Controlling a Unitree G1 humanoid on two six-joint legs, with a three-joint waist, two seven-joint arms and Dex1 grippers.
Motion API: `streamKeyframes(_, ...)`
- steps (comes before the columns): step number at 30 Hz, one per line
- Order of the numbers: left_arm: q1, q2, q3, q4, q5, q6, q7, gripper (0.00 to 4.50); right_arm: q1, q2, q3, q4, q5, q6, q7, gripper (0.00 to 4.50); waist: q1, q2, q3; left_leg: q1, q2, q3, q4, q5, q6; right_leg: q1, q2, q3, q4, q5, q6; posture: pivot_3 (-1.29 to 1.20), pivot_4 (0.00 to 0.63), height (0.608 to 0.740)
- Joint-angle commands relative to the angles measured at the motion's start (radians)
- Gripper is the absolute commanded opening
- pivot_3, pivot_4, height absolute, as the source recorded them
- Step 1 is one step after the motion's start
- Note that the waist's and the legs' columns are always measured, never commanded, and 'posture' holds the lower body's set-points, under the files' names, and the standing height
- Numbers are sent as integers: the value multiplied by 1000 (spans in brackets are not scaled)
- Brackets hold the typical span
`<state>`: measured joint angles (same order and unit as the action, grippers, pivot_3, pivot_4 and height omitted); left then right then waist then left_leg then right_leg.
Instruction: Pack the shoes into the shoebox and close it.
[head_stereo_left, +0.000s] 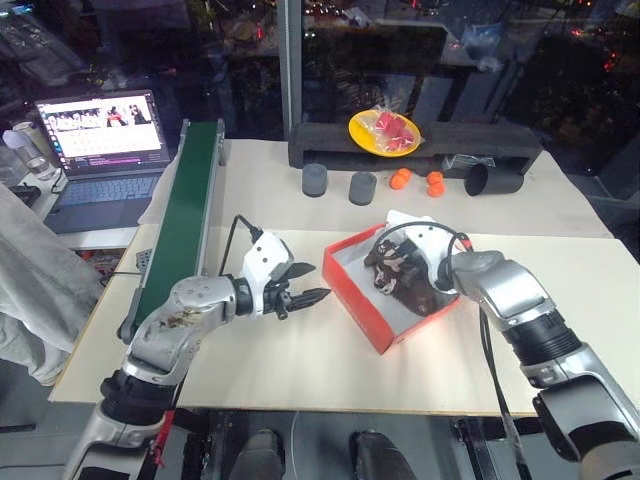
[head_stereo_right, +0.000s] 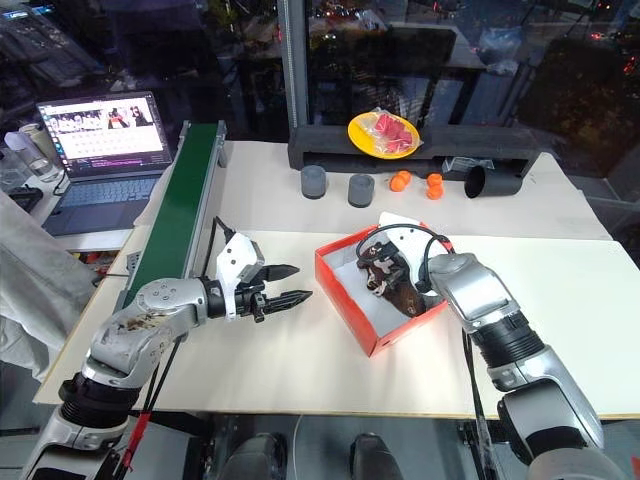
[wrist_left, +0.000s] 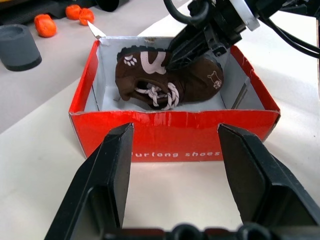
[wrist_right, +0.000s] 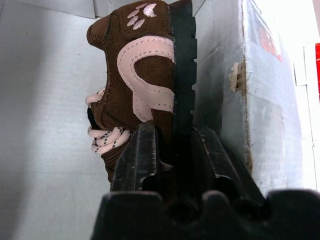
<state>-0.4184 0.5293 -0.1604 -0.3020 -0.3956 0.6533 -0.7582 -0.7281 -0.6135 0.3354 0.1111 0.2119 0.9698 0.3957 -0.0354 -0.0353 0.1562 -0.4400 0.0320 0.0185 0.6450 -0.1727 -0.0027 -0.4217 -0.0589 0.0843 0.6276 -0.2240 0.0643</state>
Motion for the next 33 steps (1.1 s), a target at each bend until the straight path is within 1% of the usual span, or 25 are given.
streamKeyframes(1, 0, 9, 12, -47, 1, -20, -7, 2892, 3, 13, -53, -20, -31, 19, -15, 2345, 0, 0, 0, 0, 0, 0, 0, 0, 0, 0, 0, 0, 0, 0, 0, 0, 150, 740)
streamKeyframes(3, 1, 11, 16, -45, 1, -21, -7, 2892, -1, 22, -59, -31, -40, 27, -19, 3102, -1, 0, 0, -1, 0, 0, -1, 0, 0, -2, 0, 0, 1, 0, 0, 0, 150, 740)
streamKeyframes(5, 0, 11, 25, -33, 5, -30, -2, 2892, -11, 34, -76, -53, -41, 39, -26, 3725, -1, 0, 0, -1, 0, 0, -1, 0, 0, -2, 0, 0, 0, 0, 0, 0, 150, 740)
streamKeyframes(8, -10, 9, 42, -1, 24, -49, 17, 2892, -31, 43, -113, -102, -48, 64, -40, 3725, -2, 0, 0, -1, 0, 0, -1, 0, 0, -2, 0, 0, 1, 0, 0, 0, 150, 740)
streamKeyframes(12, -32, 4, 78, 53, 44, -76, 45, 2892, -85, 46, -195, -227, -31, 131, -53, 3725, -4, 0, 0, -1, 0, 0, -1, 0, 0, -2, 0, 0, 2, 0, 0, 0, 150, 740)
streamKeyframes(15, -54, -30, 128, 117, 63, -118, 109, 2892, -135, 67, -267, -315, -6, 164, -57, 3725, -4, 0, 0, -1, 0, 0, -1, 0, 0, -2, 0, 0, 2, 0, 0, 0, 150, 740)
streamKeyframes(18, -91, -88, 196, 199, 91, -136, 238, 2892, -165, 172, -387, -406, 103, 156, -34, 3725, -4, 0, 0, -1, 0, -1, -1, 0, 0, -2, 0, 0, 2, 0, 0, 0, 150, 740)
streamKeyframes(20, -116, -111, 231, 245, 132, -182, 316, 2892, -147, 243, -449, -478, 193, 139, 0, 3725, -4, 0, 0, -1, 1, -1, -1, 0, 0, -2, 0, -1, 2, 0, 0, 0, 150, 740)
streamKeyframes(23, -169, -135, 292, 320, 210, -177, 507, 2892, 15, 289, -420, -588, 274, 80, 76, 3725, 3, -1, -1, -1, 0, -3, -1, 0, 0, -1, 0, -3, 2, 0, 0, 0, 150, 740)
streamKeyframes(25, -184, -143, 328, 354, 218, -162, 567, 3391, 89, 267, -367, -596, 257, 38, 101, 3762, 7, -2, -1, -2, 0, -5, -1, 0, 0, 0, 0, -5, 1, 0, 0, 0, 150, 740)
streamKeyframes(26, -187, -141, 342, 367, 220, -154, 581, 3619, 129, 238, -322, -592, 229, 6, 117, 4244, 8, -2, -1, -2, -1, -4, -1, 0, 0, -1, -1, -4, 1, 0, 0, 0, 150, 740)
streamKeyframes(27, -188, -134, 353, 385, 226, -139, 594, 4044, 177, 201, -268, -591, 206, -26, 149, 4473, 10, -2, -1, -2, -1, -4, -1, 0, 0, -1, -2, -4, 2, 0, 0, 0, 150, 740)
streamKeyframes(28, -188, -127, 357, 396, 231, -125, 600, 4391, 214, 174, -233, -592, 200, -47, 180, 4500, 13, -2, -1, -2, -1, -4, 0, 0, 0, -1, -2, -4, 2, 0, 0, 0, 150, 740)
streamKeyframes(29, -188, -122, 360, 403, 233, -120, 601, 4462, 241, 157, -216, -592, 200, -68, 204, 4500, 15, -2, -1, -2, -1, -4, 0, 0, 0, -1, -2, -4, 2, 0, 0, 0, 150, 740)
streamKeyframes(33, -189, -104, 366, 422, 248, -94, 606, 4462, 293, 115, -174, -573, 173, -170, 258, 4500, 14, -2, -1, -2, 0, -4, 0, 0, 0, -1, 0, -4, 2, 0, 0, 0, 150, 740)
